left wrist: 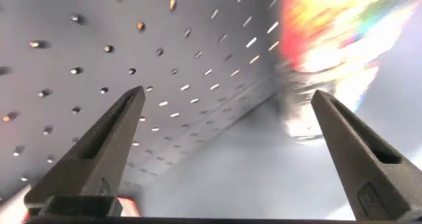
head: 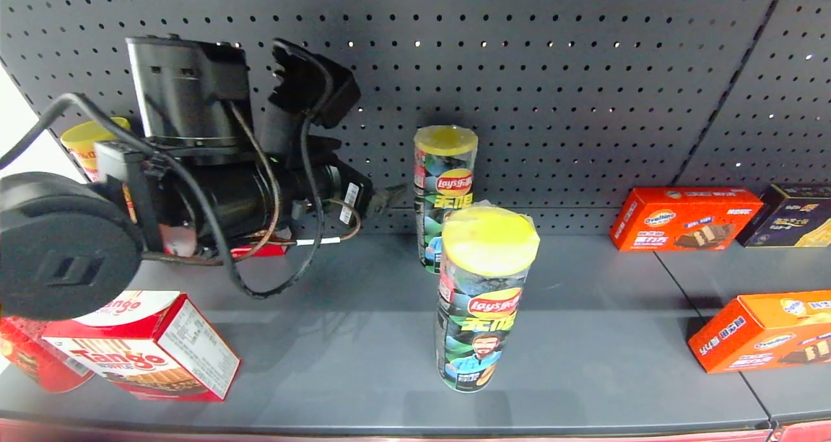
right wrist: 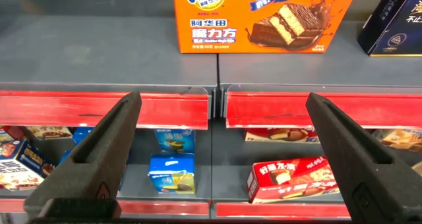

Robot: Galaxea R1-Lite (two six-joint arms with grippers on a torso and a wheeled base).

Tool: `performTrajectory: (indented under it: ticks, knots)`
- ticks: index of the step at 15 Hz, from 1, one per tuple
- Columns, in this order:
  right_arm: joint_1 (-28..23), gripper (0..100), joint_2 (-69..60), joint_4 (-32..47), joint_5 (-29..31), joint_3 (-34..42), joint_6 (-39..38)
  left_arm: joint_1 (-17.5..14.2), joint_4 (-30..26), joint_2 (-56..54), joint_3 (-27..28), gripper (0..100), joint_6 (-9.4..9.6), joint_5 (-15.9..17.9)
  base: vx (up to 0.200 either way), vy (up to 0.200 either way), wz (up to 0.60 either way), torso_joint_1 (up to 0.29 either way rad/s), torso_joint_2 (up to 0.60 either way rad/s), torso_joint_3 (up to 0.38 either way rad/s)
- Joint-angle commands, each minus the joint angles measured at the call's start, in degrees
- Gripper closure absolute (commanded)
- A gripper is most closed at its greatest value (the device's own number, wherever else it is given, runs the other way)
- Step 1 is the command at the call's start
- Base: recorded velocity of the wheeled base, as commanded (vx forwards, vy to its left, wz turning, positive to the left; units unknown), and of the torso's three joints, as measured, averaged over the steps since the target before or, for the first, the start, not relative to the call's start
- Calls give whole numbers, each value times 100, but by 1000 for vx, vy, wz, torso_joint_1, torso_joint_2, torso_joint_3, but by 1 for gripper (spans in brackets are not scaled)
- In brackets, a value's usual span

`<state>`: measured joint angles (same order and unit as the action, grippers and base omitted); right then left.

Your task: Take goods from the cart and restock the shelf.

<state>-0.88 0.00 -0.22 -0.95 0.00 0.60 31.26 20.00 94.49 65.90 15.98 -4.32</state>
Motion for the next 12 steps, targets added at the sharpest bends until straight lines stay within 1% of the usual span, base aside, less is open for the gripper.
performTrajectory:
  ticks: [1,2,4,6,8,9,10,11,12]
  knots:
    - [0,0,9,-4,-2,0,2,416,91,-1003,-482,0,-341,-61,0,0,0,0,0,0]
    - [0,0,9,-4,-2,0,2,504,126,-1398,-754,0,-350,-52,0,0,0,0,0,0]
    - [0,0,9,-4,-2,0,2,539,188,-2673,-1756,0,-359,-69,0,0,0,0,0,0]
    - [0,0,9,-4,-2,0,2,680,118,-3798,-2424,0,-333,-78,0,0,0,0,0,0]
    - [0,0,9,-4,-2,0,2,715,109,-4729,-2881,0,-306,-87,0,0,0,0,0,0]
    - [0,0,9,4,-2,0,2,610,83,-5248,-3189,0,-306,-78,0,0,0,0,0,0]
    - [0,0,9,-4,-2,0,2,346,-5,-5626,-3400,0,-297,-69,0,0,0,0,0,0]
    - [0,0,9,-4,-2,0,2,-419,-427,-6610,-3681,0,-253,-43,0,0,0,0,0,0]
    - [0,0,9,-4,-2,0,2,-498,-489,-6716,-3707,0,-253,-43,0,0,0,0,0,0]
